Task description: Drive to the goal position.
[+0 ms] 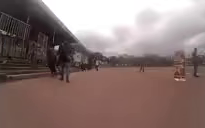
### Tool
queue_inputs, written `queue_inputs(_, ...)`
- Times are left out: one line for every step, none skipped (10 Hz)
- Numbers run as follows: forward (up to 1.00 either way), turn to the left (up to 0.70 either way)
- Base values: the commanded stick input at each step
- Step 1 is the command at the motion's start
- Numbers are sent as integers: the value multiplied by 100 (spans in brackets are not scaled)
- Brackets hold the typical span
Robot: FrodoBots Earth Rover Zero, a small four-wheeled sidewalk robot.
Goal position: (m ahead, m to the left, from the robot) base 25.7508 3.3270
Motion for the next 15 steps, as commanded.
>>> queue_inputs(100, 0)
queue_inputs(100, 0)
queue_inputs(100, -27)
queue_inputs(100, -27)
queue_inputs(100, -27)
queue_inputs(100, -14)
queue_inputs(100, 0)
queue_inputs(100, 0)
queue_inputs(100, 0)
queue_inputs(100, 0)
queue_inputs(100, 0)
queue_inputs(100, 0)
queue_inputs(100, 0)
queue_inputs(100, 0)
queue_inputs(100, 0)
